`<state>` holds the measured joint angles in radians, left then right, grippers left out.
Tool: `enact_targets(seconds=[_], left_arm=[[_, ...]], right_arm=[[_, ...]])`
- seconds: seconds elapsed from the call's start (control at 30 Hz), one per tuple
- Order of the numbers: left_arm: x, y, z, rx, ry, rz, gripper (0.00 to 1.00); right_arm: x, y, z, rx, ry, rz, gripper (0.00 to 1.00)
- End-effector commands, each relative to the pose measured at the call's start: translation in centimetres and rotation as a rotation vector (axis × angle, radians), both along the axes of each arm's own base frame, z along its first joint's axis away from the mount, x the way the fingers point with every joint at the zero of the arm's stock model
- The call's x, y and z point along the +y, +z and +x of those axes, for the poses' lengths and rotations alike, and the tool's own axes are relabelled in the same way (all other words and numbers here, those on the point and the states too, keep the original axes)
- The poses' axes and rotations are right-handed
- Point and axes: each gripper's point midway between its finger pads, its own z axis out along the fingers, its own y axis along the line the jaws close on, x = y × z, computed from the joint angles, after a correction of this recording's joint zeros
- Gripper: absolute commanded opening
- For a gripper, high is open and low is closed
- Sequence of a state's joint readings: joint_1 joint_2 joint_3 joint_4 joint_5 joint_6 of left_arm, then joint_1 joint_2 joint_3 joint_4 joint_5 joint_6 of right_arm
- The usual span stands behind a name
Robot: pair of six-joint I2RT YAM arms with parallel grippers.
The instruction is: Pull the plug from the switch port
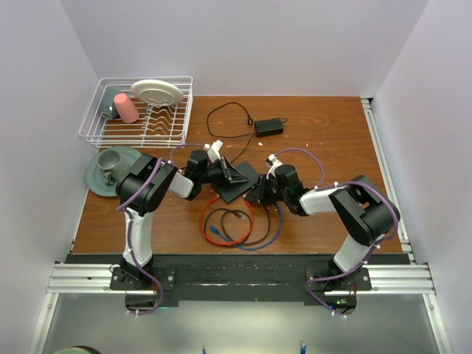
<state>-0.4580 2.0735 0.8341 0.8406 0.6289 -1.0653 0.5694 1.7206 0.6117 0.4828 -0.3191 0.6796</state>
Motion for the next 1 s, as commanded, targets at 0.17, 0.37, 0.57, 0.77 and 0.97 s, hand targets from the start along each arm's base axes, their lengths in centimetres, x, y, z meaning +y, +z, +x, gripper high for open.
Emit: enact_targets(seconds=[0.17, 0.37, 0.57, 0.77, 0.97], left_arm=[[2.4, -7.5, -1.6, 0.187, 0.069, 0.148, 0.00], [2.5, -7.1, -1.4, 0.164, 0.063, 0.157, 0.00], [2.4, -6.3, -1.1, 0.135, 0.053, 0.168, 0.00], [2.3, -5.9, -1.0, 0.122, 0.046, 0.162, 0.00], [2.0, -4.8, -0.3, 0.091, 0.039, 0.162, 0.00]], right_arm=[[-5.8, -6.8, -7.4, 0.293, -0.044, -0.254, 0.00], [-5.9, -6.4, -7.0, 0.276, -0.056, -0.253, 0.00], [-4.9, -4.0, -6.8, 0.239, -0.026, -0.228, 0.21], [-5.2, -0.1, -5.3, 0.154, -0.058, -0.254, 0.42], [-5.5, 3.5, -3.4, 0.078, -0.084, -0.295, 0.48]])
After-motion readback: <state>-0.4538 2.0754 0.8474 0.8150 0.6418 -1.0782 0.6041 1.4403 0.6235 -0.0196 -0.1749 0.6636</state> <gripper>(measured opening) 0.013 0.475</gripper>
